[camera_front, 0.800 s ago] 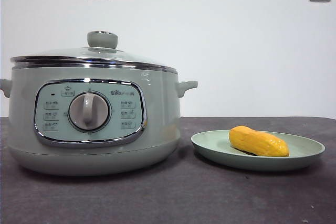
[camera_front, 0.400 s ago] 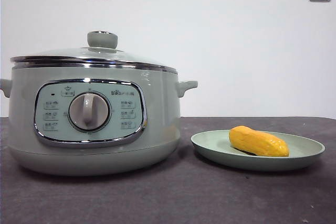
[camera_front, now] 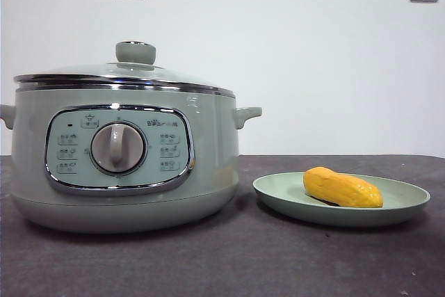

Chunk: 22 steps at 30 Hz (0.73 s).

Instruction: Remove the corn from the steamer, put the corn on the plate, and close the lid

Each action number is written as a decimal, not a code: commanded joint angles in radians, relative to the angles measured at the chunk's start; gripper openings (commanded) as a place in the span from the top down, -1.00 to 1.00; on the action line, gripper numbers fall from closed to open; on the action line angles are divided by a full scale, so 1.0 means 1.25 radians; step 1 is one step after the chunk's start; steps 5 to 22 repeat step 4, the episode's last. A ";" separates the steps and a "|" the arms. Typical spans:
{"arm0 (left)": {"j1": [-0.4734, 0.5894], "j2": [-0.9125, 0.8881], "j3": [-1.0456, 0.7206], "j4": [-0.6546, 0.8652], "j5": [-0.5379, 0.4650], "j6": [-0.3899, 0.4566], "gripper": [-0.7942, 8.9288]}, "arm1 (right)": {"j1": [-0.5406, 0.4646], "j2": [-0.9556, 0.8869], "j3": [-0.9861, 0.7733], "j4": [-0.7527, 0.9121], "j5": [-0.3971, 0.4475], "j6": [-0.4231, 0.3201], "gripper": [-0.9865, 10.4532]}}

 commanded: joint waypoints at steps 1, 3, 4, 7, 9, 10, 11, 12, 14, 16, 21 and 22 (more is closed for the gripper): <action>0.002 -0.002 -0.011 0.001 0.002 -0.003 0.84 | -0.002 -0.003 -0.010 -0.001 0.002 0.008 0.82; 0.002 -0.002 -0.011 0.001 0.002 -0.003 0.84 | -0.002 -0.003 -0.010 -0.001 0.001 0.008 0.82; 0.002 -0.002 -0.011 0.001 0.002 -0.003 0.84 | -0.002 -0.003 -0.010 -0.001 0.002 0.008 0.82; 0.002 -0.002 -0.011 0.001 0.002 -0.003 0.84 | -0.002 -0.003 -0.010 -0.001 0.002 0.008 0.82; 0.002 -0.002 -0.011 0.001 0.002 -0.003 0.84 | -0.002 -0.003 -0.010 -0.001 0.002 0.008 0.82; 0.002 -0.002 -0.011 0.001 0.002 -0.003 0.84 | -0.002 -0.003 -0.010 -0.001 0.002 0.008 0.82; 0.002 -0.002 -0.011 0.001 0.002 -0.003 0.84 | -0.002 -0.003 -0.010 -0.001 0.002 0.008 0.82; 0.002 -0.002 -0.011 0.001 0.002 -0.003 0.84 | -0.002 -0.003 -0.010 -0.001 0.002 0.008 0.82; 0.002 -0.002 -0.011 0.001 0.002 -0.003 0.84 | -0.002 -0.003 -0.010 -0.001 0.002 0.008 0.82; 0.002 -0.002 -0.011 0.001 0.002 -0.003 0.84 | -0.002 -0.003 -0.010 -0.001 0.002 0.008 0.82; 0.002 -0.002 -0.011 0.001 0.002 -0.003 0.84 | -0.002 -0.003 -0.010 -0.001 0.002 0.008 0.82; 0.002 -0.002 -0.011 0.001 0.002 -0.003 0.84 | -0.002 -0.003 -0.010 -0.001 0.002 0.008 0.82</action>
